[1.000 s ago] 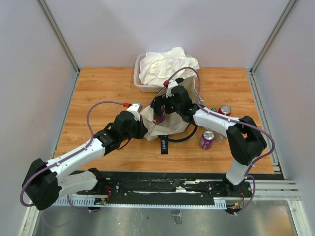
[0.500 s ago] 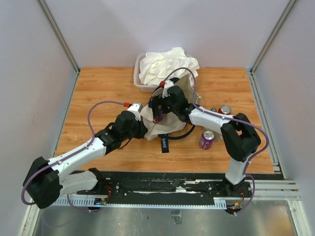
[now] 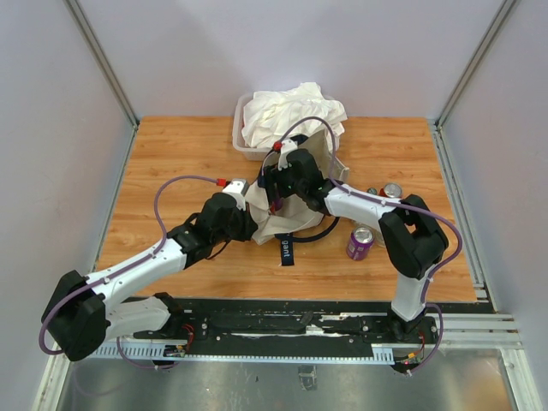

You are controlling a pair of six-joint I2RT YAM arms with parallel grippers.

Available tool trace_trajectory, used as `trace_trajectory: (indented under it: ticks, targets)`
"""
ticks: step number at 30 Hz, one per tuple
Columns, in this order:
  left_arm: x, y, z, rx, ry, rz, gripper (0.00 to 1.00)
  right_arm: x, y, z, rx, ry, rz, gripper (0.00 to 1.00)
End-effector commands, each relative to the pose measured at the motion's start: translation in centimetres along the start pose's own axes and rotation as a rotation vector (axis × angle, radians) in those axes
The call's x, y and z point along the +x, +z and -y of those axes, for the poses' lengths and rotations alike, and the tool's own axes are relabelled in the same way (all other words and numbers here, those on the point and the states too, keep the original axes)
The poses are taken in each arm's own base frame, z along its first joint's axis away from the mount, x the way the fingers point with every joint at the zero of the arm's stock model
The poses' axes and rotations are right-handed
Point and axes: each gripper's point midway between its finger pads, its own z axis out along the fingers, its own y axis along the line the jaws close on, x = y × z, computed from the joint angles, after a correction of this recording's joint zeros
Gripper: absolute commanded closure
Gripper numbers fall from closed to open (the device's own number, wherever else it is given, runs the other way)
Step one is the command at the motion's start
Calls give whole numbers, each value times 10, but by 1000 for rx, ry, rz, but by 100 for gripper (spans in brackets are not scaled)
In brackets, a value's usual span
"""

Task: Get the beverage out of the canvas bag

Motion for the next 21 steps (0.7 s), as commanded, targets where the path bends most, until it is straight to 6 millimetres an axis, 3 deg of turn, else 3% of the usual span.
trace_trajectory:
  ticks: [1, 2, 4, 10, 21]
  targets:
    - [21, -1, -7, -20, 7, -71, 99, 72, 2, 11, 57, -64, -226, 49]
    - [21, -1, -7, -20, 5, -71, 99, 74, 1, 11, 54, -68, -230, 57]
    - [21, -1, -7, -22, 5, -70, 99, 73, -2, 12, 64, -74, -227, 97]
    - [20, -1, -7, -22, 5, -65, 99, 52, -14, 16, 84, -121, -166, 99]
    - [15, -1, -6, -21, 4, -46, 99, -57, -80, 15, 141, -223, 140, 99]
